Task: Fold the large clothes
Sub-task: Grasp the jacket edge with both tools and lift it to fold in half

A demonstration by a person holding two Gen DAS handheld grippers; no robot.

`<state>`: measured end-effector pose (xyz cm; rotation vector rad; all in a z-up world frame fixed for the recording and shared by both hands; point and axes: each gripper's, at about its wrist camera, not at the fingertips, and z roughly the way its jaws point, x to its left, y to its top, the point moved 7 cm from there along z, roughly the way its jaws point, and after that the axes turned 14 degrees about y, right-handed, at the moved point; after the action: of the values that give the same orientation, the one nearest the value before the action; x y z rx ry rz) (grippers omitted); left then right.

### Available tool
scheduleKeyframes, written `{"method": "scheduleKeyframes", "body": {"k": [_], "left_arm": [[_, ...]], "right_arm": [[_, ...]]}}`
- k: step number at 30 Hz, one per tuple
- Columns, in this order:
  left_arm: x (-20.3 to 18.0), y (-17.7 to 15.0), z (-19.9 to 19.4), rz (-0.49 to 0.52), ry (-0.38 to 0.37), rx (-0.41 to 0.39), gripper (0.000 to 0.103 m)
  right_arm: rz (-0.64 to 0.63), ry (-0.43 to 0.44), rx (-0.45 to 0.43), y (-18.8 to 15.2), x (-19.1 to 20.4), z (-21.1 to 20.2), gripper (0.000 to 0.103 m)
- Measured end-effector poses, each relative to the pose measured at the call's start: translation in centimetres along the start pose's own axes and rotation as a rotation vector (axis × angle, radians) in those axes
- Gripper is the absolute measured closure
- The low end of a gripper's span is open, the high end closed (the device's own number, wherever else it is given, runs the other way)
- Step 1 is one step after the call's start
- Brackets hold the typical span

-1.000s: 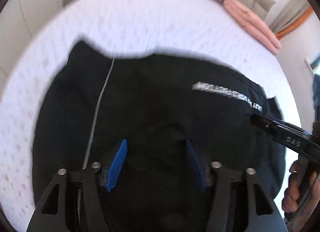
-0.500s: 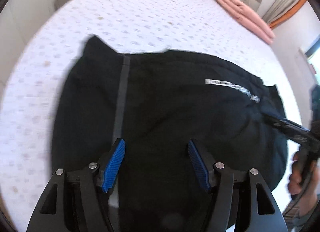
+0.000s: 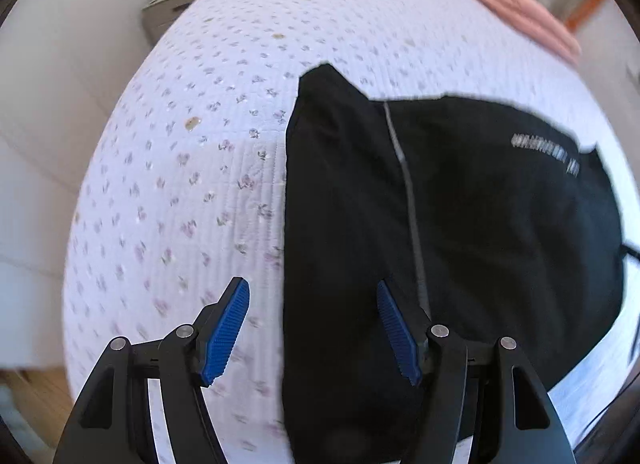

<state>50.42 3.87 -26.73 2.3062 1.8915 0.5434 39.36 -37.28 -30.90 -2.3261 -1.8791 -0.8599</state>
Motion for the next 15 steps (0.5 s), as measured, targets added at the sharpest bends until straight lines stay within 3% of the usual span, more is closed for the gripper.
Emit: {"method": "scheduleKeyframes", "body": {"k": [4,6,15], "left_arm": [[-0.1,1.3,1.8,0.018,-0.123,0.053,0.035],[-0.1,1.8,2.6,0.010,-0.179,0.086,0.035],[0.4,1.8,6.2,-0.100,-0.451,0.245,0.025]], "right_arm": [[-0.009,-0.003,0.000,0.0,-1.7,0.6,0.009],[-0.019,0.013,0.013,0.3,-2.1,1.0,0.009],[0.007,0.181,0.096,1.7,-4.3,3.8,0.000]]}}
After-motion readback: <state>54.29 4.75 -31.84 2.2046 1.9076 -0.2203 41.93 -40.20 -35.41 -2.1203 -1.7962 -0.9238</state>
